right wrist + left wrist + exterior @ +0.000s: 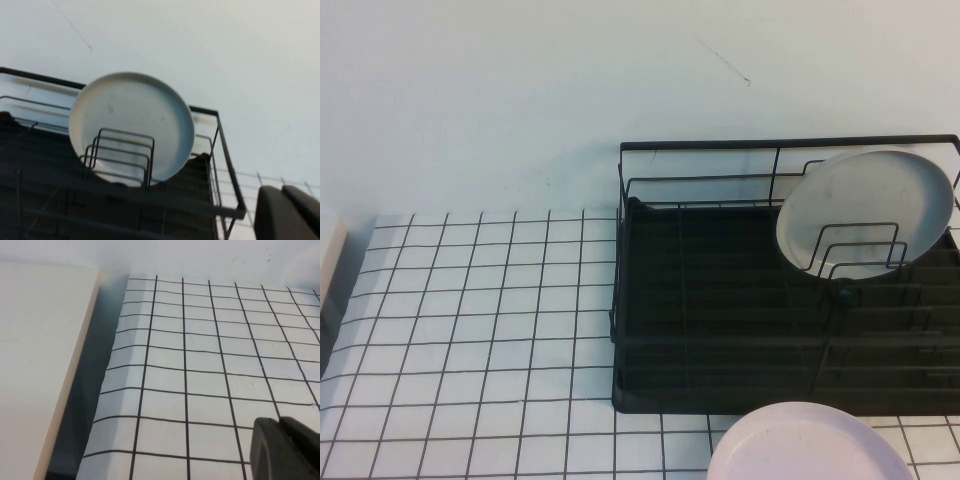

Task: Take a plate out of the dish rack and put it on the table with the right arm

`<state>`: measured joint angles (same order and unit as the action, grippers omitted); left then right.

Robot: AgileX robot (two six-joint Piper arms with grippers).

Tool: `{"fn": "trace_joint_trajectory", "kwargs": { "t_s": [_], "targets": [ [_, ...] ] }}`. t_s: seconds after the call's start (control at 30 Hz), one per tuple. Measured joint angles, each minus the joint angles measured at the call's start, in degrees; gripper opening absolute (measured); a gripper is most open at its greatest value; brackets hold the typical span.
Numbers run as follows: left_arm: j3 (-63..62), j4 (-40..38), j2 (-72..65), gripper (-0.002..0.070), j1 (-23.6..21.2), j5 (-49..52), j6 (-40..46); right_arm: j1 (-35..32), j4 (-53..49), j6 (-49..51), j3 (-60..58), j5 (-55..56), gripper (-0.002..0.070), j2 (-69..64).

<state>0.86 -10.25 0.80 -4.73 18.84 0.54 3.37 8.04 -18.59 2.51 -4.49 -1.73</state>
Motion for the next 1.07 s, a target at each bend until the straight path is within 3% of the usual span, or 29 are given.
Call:
{"fn": "trace_joint_trajectory", "kwargs": {
  "t_s": [0.43,1.07],
  "targets": [
    [0.0,0.0,0.0,-0.0003,0.0,0.0,0.0,-2.2,-2.7,7.2,-4.1,-14.6,-0.0001,2.4],
    [0.0,0.0,0.0,-0.0003,0.0,0.0,0.0,-2.3,-3.1,7.8,-3.8,-15.9,-0.0001,2.4]
  ]
}}
